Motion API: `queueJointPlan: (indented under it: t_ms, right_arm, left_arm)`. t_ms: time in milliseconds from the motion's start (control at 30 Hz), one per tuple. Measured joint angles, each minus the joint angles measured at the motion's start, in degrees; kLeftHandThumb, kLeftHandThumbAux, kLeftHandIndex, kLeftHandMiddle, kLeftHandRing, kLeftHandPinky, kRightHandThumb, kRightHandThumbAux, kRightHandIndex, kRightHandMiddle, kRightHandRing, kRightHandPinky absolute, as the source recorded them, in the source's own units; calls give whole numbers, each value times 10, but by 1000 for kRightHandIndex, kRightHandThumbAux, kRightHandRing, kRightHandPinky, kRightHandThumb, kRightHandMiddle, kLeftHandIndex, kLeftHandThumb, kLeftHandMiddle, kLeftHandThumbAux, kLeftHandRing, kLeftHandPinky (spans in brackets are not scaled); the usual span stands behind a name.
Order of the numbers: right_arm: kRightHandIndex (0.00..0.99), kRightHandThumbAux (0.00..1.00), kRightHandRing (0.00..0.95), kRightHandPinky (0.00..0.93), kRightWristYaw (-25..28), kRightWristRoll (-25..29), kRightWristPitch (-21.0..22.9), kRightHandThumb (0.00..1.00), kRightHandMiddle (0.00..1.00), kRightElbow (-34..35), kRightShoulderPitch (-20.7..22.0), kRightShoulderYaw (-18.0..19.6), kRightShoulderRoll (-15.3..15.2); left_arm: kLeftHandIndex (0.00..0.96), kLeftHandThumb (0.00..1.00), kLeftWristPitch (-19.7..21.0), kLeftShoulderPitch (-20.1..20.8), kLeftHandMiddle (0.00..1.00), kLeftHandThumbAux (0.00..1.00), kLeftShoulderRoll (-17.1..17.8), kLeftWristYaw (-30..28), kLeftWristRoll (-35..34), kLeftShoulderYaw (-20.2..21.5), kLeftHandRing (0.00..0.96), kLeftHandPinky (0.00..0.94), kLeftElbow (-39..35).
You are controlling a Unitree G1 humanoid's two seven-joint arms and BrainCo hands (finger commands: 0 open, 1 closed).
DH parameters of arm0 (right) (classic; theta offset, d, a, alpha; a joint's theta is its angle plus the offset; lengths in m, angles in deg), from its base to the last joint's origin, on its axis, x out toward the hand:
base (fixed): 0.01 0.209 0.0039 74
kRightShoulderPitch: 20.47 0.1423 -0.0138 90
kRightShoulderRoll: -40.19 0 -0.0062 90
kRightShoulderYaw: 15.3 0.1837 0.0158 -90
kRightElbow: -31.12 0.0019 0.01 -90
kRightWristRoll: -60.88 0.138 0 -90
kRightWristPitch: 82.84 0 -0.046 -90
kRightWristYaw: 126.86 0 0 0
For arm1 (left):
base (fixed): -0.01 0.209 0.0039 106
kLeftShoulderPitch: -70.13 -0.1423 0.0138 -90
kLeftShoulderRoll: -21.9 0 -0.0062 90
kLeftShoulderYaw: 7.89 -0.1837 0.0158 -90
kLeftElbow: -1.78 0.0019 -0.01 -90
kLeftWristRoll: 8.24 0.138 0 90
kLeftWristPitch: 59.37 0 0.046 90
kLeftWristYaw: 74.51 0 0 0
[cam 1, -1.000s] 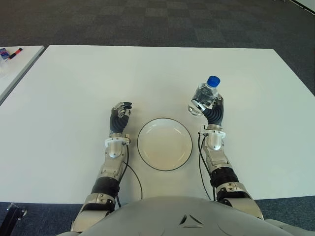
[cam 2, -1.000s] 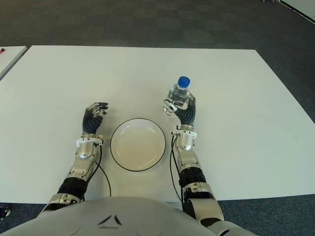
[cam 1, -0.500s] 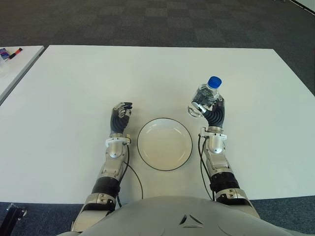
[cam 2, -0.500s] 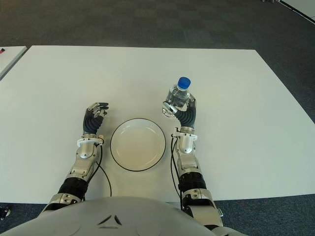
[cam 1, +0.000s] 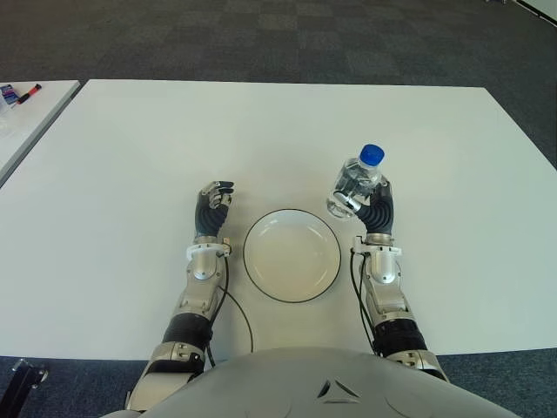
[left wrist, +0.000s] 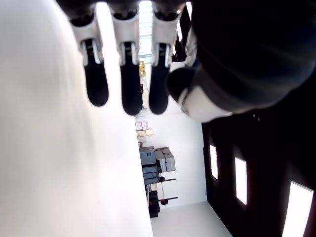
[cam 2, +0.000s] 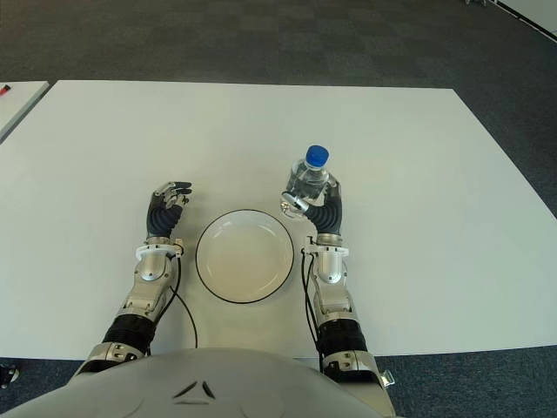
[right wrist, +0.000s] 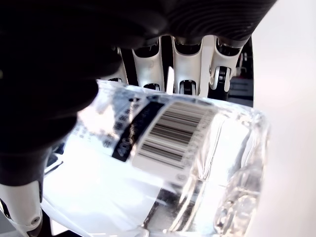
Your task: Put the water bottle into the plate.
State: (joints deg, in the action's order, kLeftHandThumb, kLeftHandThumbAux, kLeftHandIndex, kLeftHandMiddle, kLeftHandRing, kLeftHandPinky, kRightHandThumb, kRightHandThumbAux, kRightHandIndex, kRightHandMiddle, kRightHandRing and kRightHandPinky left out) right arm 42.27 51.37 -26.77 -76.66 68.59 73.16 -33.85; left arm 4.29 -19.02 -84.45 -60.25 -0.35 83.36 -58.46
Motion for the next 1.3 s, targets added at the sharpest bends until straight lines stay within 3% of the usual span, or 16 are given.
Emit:
queueJointPlan:
  t_ms: [300, 633, 1300]
  right_arm:
    - [413, 677, 601, 575, 20, -7, 27, 842, 511, 52, -48, -25, 6]
    - [428, 675, 572, 576, 61, -2, 73, 844, 489, 103, -90, -55, 10]
    - [424, 677, 564, 568, 66, -26, 88, 843, 483, 115, -105, -70, 1]
  left_arm:
    - [413, 716, -3, 0, 346, 709, -2, 0, 0, 0, 358, 384, 2]
    - [412, 717, -4, 1, 342, 709, -3, 0, 0, 0, 349, 373, 3]
    - [412, 716, -3, 1, 346, 710, -9, 0, 0, 0, 358, 384, 4]
